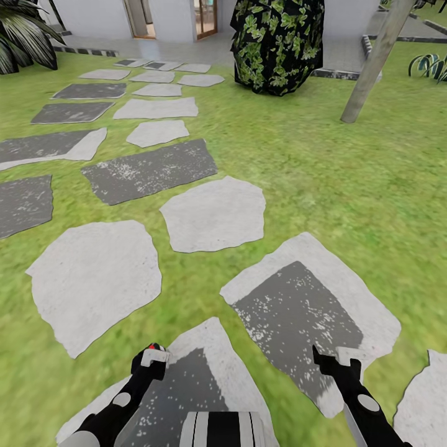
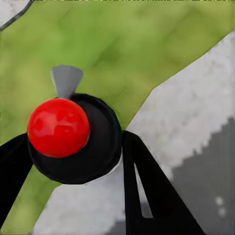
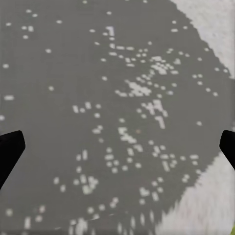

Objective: Pick up the pesticide atomizer in the garden and spray insectifuge to fully cover both potted plants in the garden.

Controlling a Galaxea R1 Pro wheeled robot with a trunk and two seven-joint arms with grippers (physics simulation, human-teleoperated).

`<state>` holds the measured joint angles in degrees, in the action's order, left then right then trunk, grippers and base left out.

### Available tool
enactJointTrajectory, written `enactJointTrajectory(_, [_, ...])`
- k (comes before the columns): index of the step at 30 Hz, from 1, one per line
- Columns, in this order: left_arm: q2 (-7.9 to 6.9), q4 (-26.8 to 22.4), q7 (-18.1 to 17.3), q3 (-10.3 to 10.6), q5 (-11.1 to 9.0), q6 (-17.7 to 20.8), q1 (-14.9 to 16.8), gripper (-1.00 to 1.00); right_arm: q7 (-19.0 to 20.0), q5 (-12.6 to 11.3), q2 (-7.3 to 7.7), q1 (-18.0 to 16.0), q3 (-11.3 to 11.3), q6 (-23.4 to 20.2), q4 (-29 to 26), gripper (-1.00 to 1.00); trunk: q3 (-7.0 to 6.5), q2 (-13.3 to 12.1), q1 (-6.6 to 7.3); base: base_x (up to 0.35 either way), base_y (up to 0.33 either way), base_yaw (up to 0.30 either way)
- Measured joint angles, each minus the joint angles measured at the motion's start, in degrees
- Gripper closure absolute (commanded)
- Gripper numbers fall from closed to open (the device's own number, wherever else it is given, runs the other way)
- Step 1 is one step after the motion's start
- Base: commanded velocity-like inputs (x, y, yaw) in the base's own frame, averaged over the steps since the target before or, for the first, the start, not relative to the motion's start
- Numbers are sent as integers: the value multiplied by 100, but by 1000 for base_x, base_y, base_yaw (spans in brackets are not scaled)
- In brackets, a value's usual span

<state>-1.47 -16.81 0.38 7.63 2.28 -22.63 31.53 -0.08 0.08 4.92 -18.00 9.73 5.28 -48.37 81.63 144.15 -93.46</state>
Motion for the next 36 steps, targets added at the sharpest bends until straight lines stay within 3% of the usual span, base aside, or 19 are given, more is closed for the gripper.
enactJointTrajectory(17, [0,-183,-5,20,-4,-22,1,100,0,0,0,0,-8,0,0,-100,0,0,0,0,0,0])
enactJointTrajectory(36, [2,-170,-28,6,0,59,0,100,12,5,-16,0,-31,0,14,-100,-421,-25,49,0,0,0])
